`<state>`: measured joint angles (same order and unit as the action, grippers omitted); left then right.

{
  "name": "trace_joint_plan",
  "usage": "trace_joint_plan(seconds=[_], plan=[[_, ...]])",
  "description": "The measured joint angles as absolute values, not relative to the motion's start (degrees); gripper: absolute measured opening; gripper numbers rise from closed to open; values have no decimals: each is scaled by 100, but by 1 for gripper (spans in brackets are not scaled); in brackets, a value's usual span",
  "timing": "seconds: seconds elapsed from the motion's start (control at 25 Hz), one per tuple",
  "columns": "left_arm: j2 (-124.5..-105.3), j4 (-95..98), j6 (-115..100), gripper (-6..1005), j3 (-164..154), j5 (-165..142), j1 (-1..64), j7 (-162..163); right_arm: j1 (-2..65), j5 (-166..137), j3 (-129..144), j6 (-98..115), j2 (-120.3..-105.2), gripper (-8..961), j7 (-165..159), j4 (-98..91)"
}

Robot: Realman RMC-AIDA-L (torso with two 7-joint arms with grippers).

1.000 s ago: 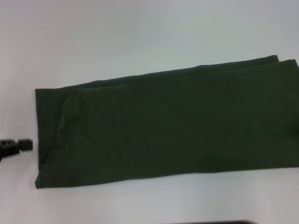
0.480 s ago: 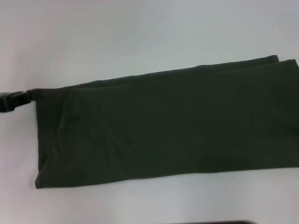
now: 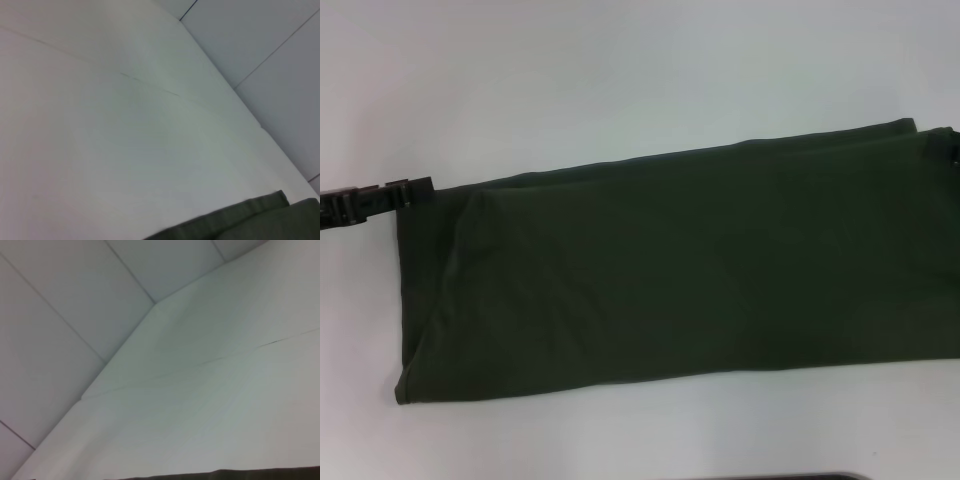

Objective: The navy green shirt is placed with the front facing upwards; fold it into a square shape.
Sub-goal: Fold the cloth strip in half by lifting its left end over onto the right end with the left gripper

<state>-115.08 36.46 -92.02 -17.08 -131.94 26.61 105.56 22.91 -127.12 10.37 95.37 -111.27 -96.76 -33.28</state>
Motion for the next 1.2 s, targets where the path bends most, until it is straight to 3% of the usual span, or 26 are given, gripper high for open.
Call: trace_joint_plan(seconds=[0.2,0.28,0.52,1.2], plan=[[-11458,3665,-9199,583,-1710,-13199,2627,10551,2434,-12709,1164,9345,-11127,849,-9685,-3241],[-11453,3686,-9189,680,-1724,-13202,2624,10522,2475,-12709,1190,9207,-11126,922,-9689,-3173],[-11442,3878,-9217,871,-1827,-13210,2567,10484,2491,-12711,1412,8939,-11170,919,-9826,-3155],[-11261,3973,-9319,905,-2391,-13357,2429,10736,2462,-12727,1673,8895,-11116,917,-10040,-3172]])
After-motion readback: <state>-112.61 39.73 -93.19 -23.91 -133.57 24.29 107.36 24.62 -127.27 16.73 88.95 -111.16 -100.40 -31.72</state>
